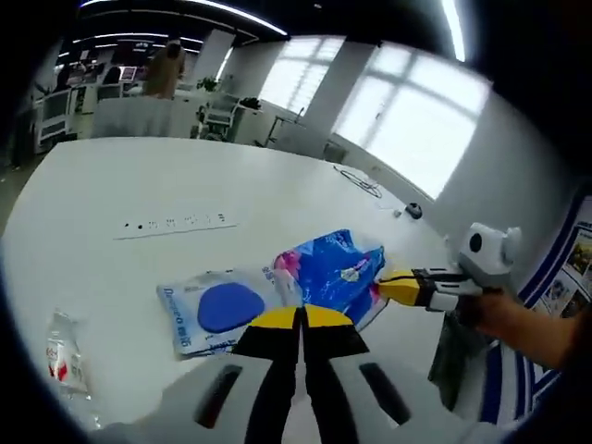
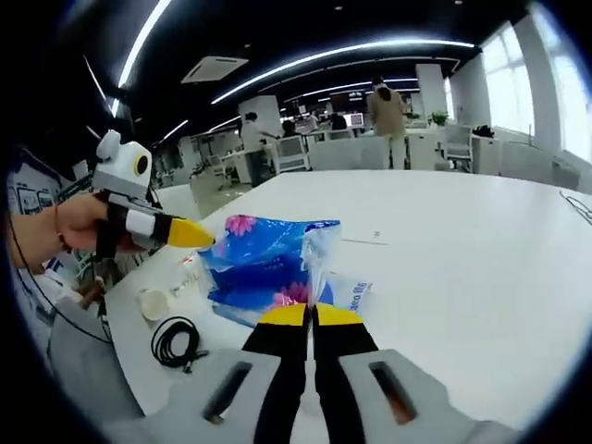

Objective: Arrange the tabletop items into an orderly group along one side of the table until the central work area is clear of visible clutter.

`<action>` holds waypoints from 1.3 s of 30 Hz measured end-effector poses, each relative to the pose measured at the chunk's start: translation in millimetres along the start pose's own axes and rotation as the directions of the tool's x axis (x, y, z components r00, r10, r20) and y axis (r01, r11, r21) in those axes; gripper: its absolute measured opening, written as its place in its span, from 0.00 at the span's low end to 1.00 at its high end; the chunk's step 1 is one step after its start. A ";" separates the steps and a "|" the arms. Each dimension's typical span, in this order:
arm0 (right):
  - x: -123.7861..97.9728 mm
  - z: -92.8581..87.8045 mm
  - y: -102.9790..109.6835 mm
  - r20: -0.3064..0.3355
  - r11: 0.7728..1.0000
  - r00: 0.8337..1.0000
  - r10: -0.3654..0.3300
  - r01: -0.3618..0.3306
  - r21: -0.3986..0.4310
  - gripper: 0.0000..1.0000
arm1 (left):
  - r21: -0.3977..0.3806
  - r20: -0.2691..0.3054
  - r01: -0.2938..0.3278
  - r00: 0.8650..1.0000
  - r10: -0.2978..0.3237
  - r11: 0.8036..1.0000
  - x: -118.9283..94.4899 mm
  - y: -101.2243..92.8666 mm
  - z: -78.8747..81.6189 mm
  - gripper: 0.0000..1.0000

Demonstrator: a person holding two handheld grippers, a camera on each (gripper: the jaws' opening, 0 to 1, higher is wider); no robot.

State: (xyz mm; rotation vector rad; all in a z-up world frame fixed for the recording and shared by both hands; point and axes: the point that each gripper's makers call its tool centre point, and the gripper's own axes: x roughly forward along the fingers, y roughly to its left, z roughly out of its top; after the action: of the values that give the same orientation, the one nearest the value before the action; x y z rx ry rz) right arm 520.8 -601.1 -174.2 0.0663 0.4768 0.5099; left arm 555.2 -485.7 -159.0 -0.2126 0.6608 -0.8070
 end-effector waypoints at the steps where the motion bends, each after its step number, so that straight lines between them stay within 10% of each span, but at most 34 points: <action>1: -1.8 1.5 -4.9 0.006 1.000 1.000 -0.010 0.010 0.003 0.00 | 0.006 -0.002 0.007 1.000 -0.007 1.000 4.8 -3.0 2.7 0.00; 21: -12.4 2.8 -107.0 -0.001 0.984 0.986 -0.167 0.167 0.065 0.00 | 0.091 -0.060 0.100 0.994 -0.094 0.991 102.9 -38.5 27.7 0.00; 39: 22.9 -44.2 -154.8 -0.112 0.982 0.980 -0.164 0.174 0.080 0.00 | 0.027 -0.185 0.050 0.982 -0.045 0.998 159.0 -14.8 -15.2 0.00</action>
State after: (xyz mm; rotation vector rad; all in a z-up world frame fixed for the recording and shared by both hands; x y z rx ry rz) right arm 588.4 -727.6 -250.6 0.0842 0.6029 0.3257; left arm 617.3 -610.4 -238.6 -0.1264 0.8188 -0.8891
